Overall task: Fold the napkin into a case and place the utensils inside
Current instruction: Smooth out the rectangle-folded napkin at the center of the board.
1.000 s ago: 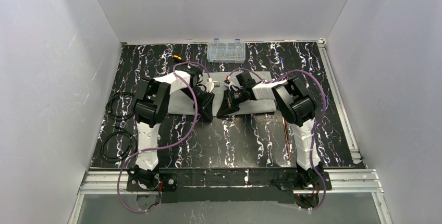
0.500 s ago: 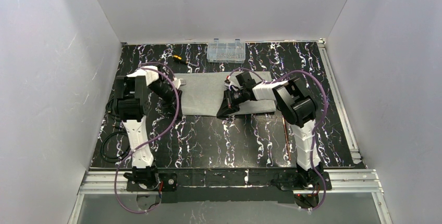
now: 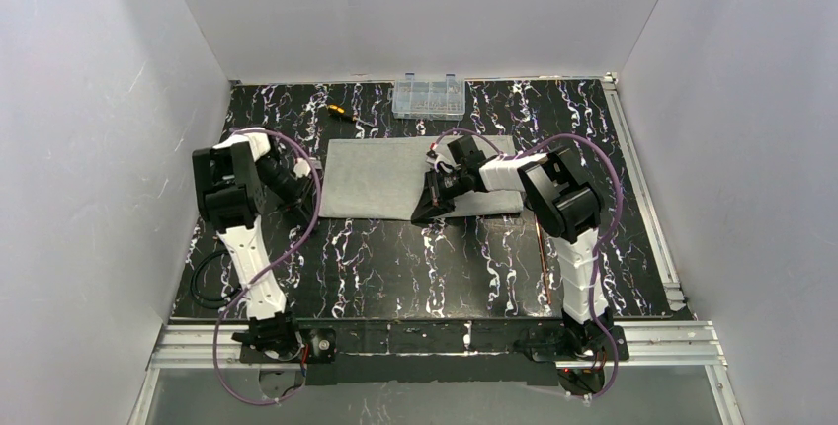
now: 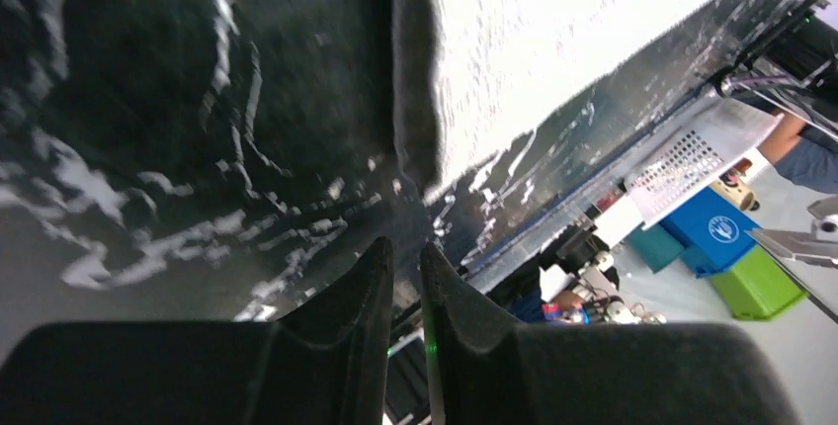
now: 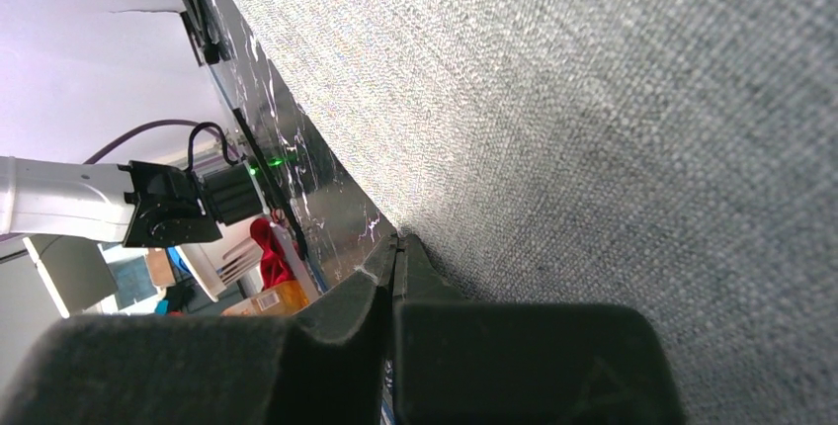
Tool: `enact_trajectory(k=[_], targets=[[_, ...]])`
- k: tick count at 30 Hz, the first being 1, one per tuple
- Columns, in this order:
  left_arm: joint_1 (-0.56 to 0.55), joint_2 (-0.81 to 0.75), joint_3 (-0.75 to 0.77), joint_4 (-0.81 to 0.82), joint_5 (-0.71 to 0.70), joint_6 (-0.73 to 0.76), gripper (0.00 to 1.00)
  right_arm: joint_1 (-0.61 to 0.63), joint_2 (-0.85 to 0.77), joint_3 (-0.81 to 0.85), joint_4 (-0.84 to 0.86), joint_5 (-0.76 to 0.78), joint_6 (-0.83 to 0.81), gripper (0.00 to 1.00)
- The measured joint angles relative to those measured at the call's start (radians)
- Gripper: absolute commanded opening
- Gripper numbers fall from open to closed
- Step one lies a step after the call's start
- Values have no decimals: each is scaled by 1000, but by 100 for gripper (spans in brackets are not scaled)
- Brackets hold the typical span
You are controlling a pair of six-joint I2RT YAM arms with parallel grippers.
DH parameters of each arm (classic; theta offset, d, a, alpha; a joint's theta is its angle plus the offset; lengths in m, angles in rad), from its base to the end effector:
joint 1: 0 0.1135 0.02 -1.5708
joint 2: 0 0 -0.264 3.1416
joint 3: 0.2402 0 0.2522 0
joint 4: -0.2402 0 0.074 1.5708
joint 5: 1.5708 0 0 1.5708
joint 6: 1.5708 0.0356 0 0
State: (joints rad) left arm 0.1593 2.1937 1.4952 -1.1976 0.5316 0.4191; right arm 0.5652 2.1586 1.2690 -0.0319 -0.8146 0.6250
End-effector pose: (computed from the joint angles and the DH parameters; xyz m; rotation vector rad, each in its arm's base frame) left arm 0.3650 0.0404 0.1171 -0.2434 -2.8474 0.8786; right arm 0.3465 0.2504 0.1023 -0.3088 2.6899 1.4628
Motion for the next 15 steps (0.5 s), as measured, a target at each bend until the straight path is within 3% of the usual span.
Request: enact_trajectory(k=[4, 12, 15], targets=[[-19, -30, 16, -85, 34, 26, 16, 0, 0, -3, 6, -2, 3, 7], [-371, -84, 241, -90, 168, -58, 13, 0, 0, -3, 6, -3, 8, 7], [-417, -32, 300, -69, 158, -79, 12, 0, 0, -3, 7, -3, 12, 7]])
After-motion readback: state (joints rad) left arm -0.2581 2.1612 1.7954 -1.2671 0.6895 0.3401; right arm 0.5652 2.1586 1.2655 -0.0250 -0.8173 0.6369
